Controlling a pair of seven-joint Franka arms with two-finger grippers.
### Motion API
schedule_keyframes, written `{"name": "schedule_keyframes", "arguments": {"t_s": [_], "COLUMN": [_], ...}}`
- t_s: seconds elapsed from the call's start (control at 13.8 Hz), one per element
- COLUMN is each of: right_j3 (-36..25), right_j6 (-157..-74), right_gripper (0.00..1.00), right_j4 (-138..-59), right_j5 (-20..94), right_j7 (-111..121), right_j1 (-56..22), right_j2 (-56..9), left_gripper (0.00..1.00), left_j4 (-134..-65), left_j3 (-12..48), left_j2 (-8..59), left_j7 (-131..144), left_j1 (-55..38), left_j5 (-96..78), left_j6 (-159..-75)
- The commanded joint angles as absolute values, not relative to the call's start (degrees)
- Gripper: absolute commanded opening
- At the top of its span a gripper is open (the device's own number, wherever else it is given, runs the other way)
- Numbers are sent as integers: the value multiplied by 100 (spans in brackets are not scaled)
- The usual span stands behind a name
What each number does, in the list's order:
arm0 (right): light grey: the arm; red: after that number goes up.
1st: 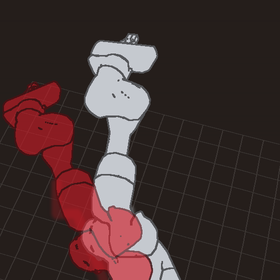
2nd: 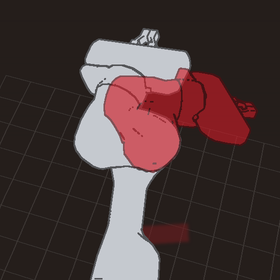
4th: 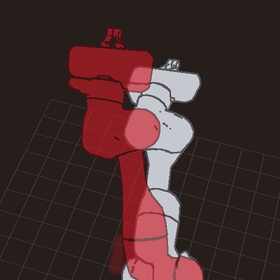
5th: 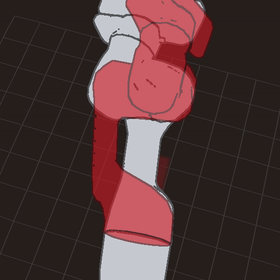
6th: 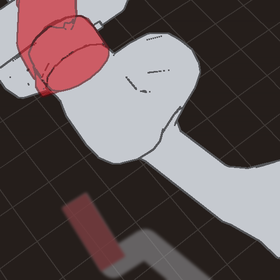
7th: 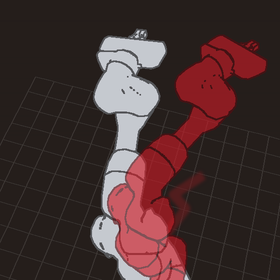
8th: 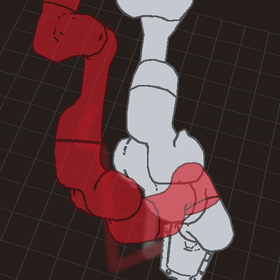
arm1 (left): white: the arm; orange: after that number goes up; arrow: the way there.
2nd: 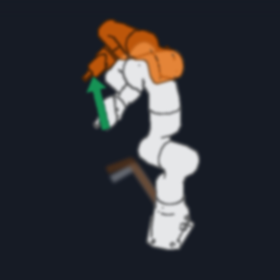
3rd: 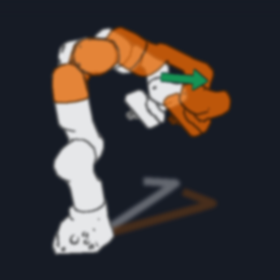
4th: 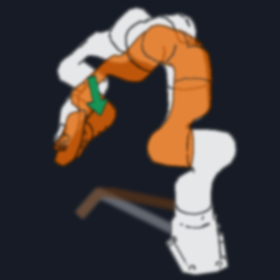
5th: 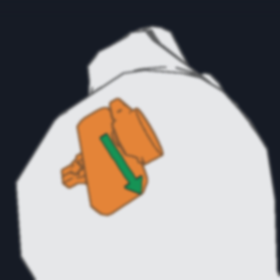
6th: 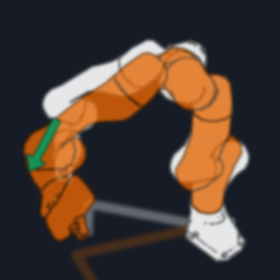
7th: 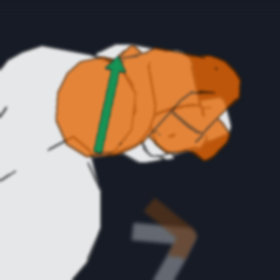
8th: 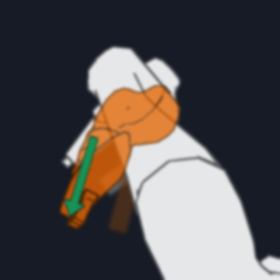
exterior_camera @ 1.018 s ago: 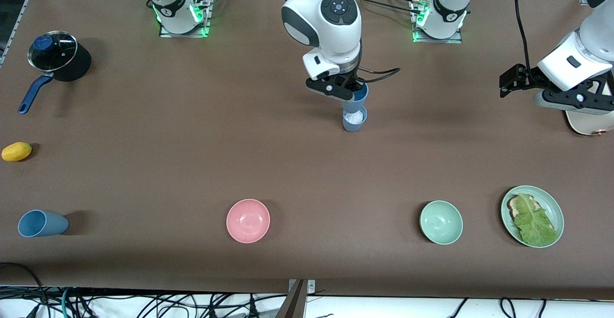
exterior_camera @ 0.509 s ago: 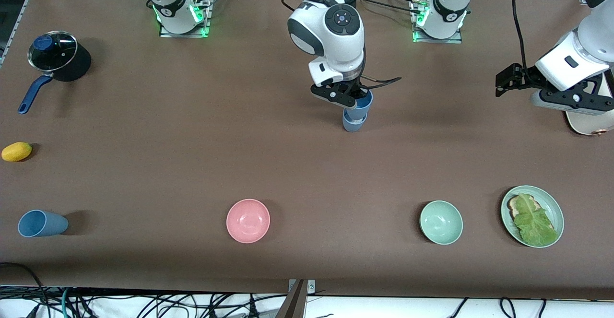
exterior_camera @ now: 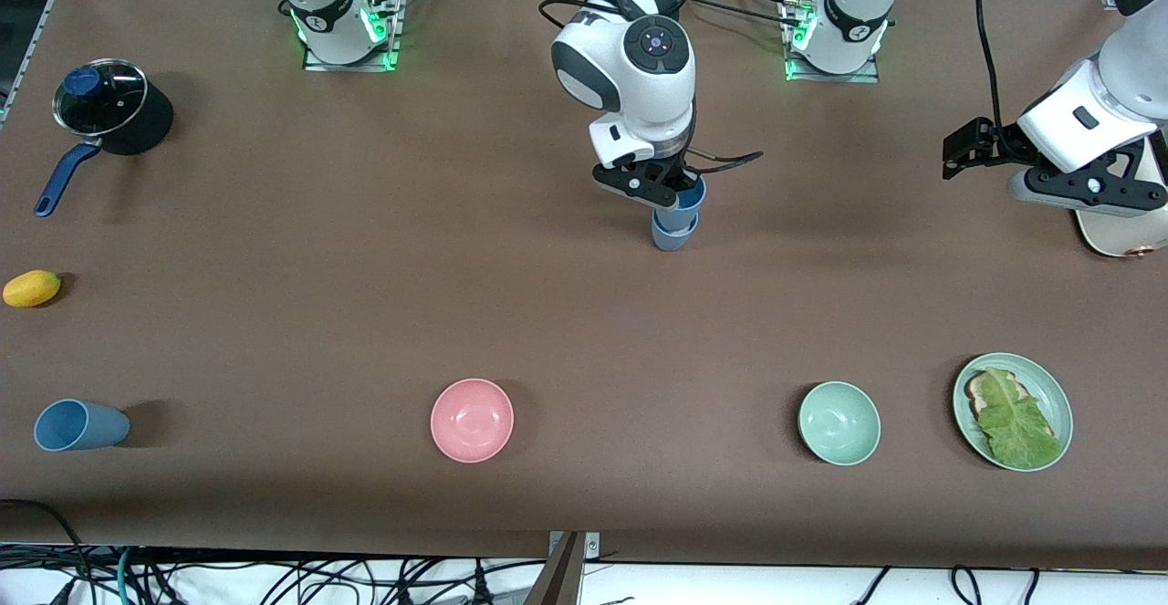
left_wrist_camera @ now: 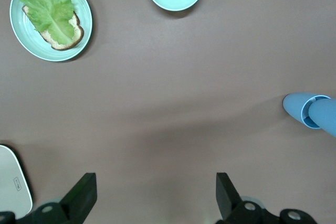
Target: Stack blue cups with both arms
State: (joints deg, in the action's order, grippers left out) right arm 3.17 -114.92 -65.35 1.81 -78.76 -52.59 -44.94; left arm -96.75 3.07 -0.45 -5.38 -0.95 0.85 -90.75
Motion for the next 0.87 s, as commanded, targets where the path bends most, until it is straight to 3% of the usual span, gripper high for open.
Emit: {"name": "schedule_keyframes", "arguments": {"t_s": [0.0,0.15,0.51,0.8], "right_j3": [281,281,36,26], "right_j6": [-11426,-11426,-10988,-10136], "right_gripper": [32,58,99,100], "right_j4": [-6407,-6390,-6337,-6346], "right_j5": [70,79,88,184], "right_j7": [-8007,-7998,-7466,-5043], "right_j1": [-5317,-5309,-4985,-3826], "right_j2": [-4588,-4579,-4281,-3737], "left_gripper": [100,100,100,100], "left_j4": [-9633,-9633,-9624,-9607], "left_j3": [264,255,255,255], "left_j2": [-70,-70,-70,-70], "left_j7": [-589,-589,-589,-580], "left_j1": [-105,-105,-105,-114], "left_j5": [-9,0,9,18], "left_j6": [-8982,-8982,-8956,-8965]}}
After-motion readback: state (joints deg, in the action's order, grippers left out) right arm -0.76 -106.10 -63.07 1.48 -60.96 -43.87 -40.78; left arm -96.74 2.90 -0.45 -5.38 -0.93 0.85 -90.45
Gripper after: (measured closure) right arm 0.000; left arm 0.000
